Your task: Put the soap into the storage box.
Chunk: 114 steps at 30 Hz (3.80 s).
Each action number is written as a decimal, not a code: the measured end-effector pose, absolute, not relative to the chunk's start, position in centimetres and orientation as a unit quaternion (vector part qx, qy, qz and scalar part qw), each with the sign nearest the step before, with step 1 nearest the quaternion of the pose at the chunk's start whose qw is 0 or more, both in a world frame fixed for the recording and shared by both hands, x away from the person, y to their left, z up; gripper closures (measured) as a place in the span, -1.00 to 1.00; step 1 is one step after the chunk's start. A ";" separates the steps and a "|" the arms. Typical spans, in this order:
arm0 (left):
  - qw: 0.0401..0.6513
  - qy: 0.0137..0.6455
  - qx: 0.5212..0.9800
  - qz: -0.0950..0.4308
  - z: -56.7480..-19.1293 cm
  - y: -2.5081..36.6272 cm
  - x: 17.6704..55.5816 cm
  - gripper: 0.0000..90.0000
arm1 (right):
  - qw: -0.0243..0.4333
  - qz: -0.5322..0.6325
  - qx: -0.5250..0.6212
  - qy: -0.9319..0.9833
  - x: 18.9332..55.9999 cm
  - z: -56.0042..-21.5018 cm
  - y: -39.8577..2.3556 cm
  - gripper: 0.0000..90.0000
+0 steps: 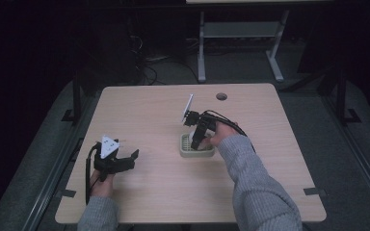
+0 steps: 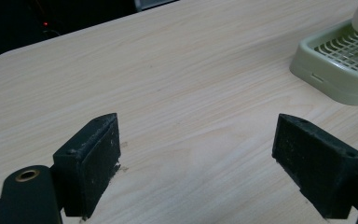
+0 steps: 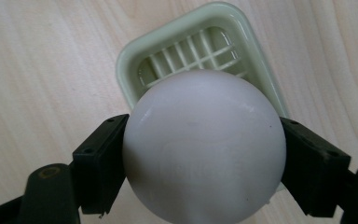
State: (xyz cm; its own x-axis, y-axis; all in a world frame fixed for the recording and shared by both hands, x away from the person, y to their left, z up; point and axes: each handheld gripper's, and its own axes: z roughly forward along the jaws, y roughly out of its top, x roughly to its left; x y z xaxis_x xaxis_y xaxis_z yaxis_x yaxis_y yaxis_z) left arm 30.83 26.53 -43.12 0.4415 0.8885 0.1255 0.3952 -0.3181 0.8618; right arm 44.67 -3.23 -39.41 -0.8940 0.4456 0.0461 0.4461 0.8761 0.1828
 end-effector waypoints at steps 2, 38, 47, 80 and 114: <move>0.400 0.429 0.747 0.312 -43.1 26.5 30.8 -0.67 | 0.003 -0.095 -0.232 -0.968 44.8 -39.7 -3.3 -0.52; 0.398 0.430 0.747 0.314 -43.1 26.6 30.8 -0.67 | 0.019 -0.082 -0.243 -0.966 45.5 -41.5 -2.6 -0.52; 0.397 0.430 0.748 0.314 -43.1 26.5 30.8 -0.67 | 0.022 -0.092 -0.250 -0.964 45.6 -41.1 -2.7 -0.56; 0.400 0.432 0.744 0.315 -43.1 26.6 30.7 -0.67 | 0.020 -0.145 -0.273 -0.951 44.4 -36.8 -6.1 -0.59; 0.397 0.427 0.749 0.314 -43.1 26.4 30.7 -0.67 | 0.012 -0.169 -0.293 -0.941 41.8 -35.8 -10.6 -0.56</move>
State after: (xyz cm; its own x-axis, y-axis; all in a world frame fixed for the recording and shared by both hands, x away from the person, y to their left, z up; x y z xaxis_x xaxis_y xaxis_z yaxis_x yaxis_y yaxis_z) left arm 30.71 26.43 -43.12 0.4379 0.8894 0.1312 0.3907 -0.3197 0.8632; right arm 41.77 -10.60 -35.81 -0.8282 0.5471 0.1212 0.5552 0.7717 0.3103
